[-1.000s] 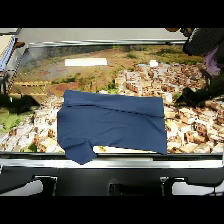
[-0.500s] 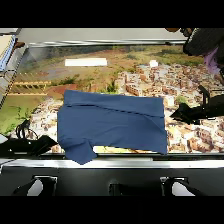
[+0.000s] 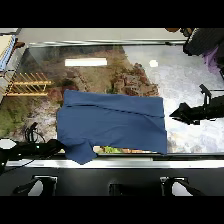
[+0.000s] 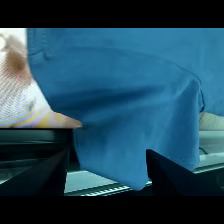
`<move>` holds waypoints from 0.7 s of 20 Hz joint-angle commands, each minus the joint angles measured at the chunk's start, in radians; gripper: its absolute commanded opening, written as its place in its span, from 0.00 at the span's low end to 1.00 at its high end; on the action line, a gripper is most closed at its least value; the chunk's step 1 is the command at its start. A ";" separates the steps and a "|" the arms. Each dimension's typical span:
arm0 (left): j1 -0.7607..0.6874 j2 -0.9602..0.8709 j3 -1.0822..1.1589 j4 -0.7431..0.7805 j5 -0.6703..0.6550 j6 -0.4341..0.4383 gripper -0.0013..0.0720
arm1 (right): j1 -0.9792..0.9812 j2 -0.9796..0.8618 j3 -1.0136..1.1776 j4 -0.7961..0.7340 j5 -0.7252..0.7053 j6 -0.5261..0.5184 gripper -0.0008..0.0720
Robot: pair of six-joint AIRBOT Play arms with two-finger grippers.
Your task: Fold the clothes and pants, and hang the long-sleeved shirts on hangers.
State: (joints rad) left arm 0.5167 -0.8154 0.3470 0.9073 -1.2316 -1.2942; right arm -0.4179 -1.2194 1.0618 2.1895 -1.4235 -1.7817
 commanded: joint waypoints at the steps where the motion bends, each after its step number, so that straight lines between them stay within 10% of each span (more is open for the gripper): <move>1: -0.085 -0.022 -0.023 0.002 0.065 -0.042 0.74 | 0.000 0.002 0.000 0.006 0.003 -0.002 0.38; 14: -0.109 -0.072 -0.029 0.023 0.165 -0.041 0.71 | 0.000 0.002 0.000 0.006 0.024 -0.007 0.38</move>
State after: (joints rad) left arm 0.4091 -0.8772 0.3183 0.9291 -1.0966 -1.3350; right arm -0.4179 -1.2182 1.0618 2.1952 -1.4055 -1.7882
